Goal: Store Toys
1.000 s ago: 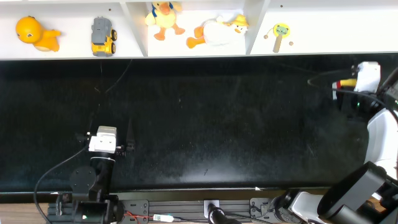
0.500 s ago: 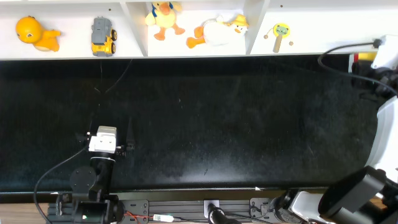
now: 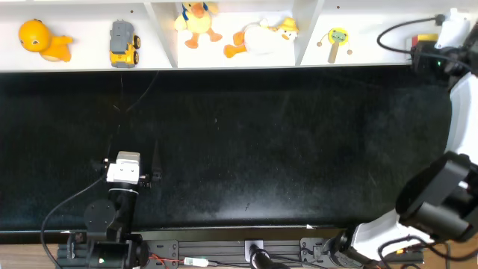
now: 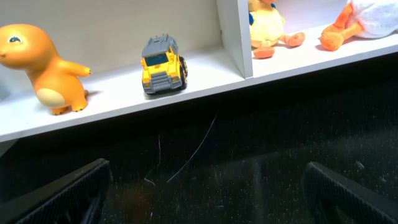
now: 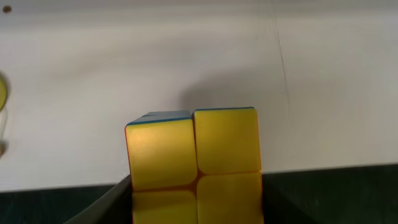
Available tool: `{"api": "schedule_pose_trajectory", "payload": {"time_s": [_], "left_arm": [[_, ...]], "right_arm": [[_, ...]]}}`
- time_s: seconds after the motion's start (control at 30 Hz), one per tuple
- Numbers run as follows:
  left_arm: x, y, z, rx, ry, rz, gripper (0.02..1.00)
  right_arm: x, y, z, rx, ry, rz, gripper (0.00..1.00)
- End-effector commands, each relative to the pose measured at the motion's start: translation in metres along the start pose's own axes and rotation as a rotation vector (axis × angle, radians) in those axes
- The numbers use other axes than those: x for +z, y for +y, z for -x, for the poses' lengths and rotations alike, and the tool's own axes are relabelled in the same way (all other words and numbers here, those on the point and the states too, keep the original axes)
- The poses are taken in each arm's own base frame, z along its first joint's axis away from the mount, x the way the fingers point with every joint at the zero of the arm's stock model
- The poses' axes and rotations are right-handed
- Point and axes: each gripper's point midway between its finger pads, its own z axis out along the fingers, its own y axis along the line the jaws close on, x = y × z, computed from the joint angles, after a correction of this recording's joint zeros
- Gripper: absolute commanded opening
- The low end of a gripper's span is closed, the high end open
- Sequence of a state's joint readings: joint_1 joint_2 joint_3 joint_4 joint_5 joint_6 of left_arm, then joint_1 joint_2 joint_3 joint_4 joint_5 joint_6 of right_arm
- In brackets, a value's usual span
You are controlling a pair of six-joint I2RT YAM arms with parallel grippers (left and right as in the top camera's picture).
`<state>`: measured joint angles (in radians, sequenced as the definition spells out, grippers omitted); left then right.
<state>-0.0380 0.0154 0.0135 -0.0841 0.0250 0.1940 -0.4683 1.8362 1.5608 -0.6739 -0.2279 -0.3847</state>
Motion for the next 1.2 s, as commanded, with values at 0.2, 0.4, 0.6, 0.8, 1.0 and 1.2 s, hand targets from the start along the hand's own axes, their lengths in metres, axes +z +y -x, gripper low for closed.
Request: {"api": "schedule_pose_trajectory", "payload": {"time_s": [0.2, 0.4, 0.6, 0.8, 1.0, 1.2], "left_arm": [[0.0, 0.001, 0.0, 0.015, -0.005, 0.006, 0.998], [0.0, 0.001, 0.0, 0.015, -0.005, 0.006, 0.998], [0.0, 0.001, 0.0, 0.015, -0.005, 0.006, 0.996], [0.0, 0.001, 0.0, 0.015, -0.005, 0.006, 0.998], [0.0, 0.001, 0.0, 0.015, -0.005, 0.006, 0.998], [0.0, 0.001, 0.0, 0.015, -0.005, 0.006, 0.996]], "right_arm": [[0.019, 0.001, 0.015, 0.012, -0.006, 0.017, 0.562], [0.03, 0.0, 0.007, 0.019, 0.017, 0.024, 0.573], [0.032, 0.0, 0.009, 0.016, 0.011, 0.021, 0.709], [0.024, -0.002, 0.004, 0.009, 0.047, -0.032, 1.0], [-0.002, 0.002, 0.004, 0.002, 0.045, -0.057, 0.998], [-0.022, 0.012, -0.036, 0.004, 0.03, -0.082, 0.998]]}}
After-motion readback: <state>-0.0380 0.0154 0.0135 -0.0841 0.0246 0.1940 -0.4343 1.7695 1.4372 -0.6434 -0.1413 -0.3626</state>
